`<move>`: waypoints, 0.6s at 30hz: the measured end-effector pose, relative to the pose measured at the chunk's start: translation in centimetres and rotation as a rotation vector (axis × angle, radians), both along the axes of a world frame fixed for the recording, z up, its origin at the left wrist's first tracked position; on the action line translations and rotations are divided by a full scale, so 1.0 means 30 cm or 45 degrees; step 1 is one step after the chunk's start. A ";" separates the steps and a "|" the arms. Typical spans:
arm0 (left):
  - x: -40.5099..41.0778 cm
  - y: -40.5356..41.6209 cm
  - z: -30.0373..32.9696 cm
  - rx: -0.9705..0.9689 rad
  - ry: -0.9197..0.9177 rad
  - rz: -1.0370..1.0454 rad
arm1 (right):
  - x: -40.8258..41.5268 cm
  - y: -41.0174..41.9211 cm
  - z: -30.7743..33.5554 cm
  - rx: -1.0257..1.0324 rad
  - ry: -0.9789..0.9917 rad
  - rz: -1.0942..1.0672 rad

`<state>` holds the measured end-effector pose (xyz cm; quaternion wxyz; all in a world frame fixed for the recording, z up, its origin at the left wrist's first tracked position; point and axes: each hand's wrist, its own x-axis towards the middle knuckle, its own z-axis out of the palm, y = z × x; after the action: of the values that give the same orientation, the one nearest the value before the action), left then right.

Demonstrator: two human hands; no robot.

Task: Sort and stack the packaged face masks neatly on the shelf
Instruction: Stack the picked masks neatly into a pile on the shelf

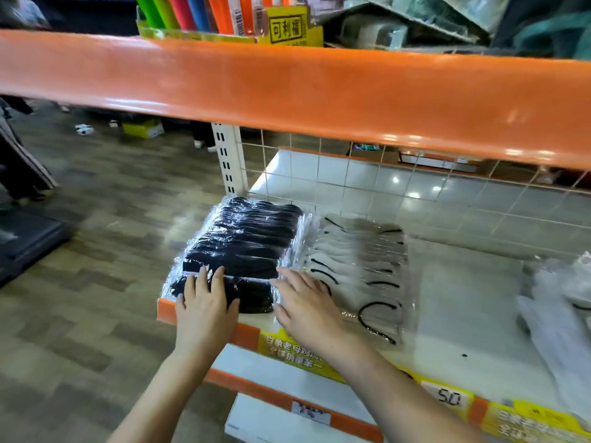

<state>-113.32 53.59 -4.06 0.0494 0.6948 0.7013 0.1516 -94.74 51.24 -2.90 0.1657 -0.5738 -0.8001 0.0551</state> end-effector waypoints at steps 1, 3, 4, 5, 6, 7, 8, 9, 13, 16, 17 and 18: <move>-0.016 0.006 -0.002 -0.041 -0.003 -0.002 | -0.012 0.005 -0.007 -0.010 0.001 -0.003; -0.036 0.017 -0.009 -0.064 -0.013 -0.045 | -0.032 0.008 -0.027 0.013 -0.024 -0.035; -0.041 0.022 -0.010 -0.075 -0.026 -0.072 | -0.037 0.006 -0.037 0.048 -0.041 -0.062; -0.042 0.026 -0.006 -0.087 -0.044 -0.098 | -0.040 0.000 -0.039 0.053 -0.041 -0.091; -0.044 0.031 -0.001 -0.099 -0.061 -0.125 | -0.040 -0.005 -0.040 0.067 -0.031 -0.113; -0.044 0.036 0.005 -0.109 -0.070 -0.146 | -0.039 -0.008 -0.043 0.075 -0.023 -0.126; -0.045 0.041 0.009 -0.120 -0.074 -0.157 | -0.037 -0.009 -0.046 0.086 -0.029 -0.134; -0.045 0.044 0.014 -0.130 -0.074 -0.161 | -0.035 -0.012 -0.047 0.090 -0.033 -0.140; -0.050 0.054 0.019 -0.141 -0.072 -0.168 | -0.038 -0.015 -0.053 0.075 -0.054 -0.146; -0.056 0.055 0.016 -0.147 -0.049 -0.171 | -0.038 -0.016 -0.050 0.073 -0.022 -0.118; -0.052 0.054 0.019 -0.142 -0.037 -0.160 | -0.037 -0.017 -0.048 0.076 -0.020 -0.105; -0.043 0.051 0.023 -0.124 -0.037 -0.148 | -0.038 -0.018 -0.045 0.079 -0.027 -0.093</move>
<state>-114.59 55.12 -3.37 0.1021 0.7287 0.6656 0.1242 -95.90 50.69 -4.25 0.1767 -0.5979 -0.7817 0.0178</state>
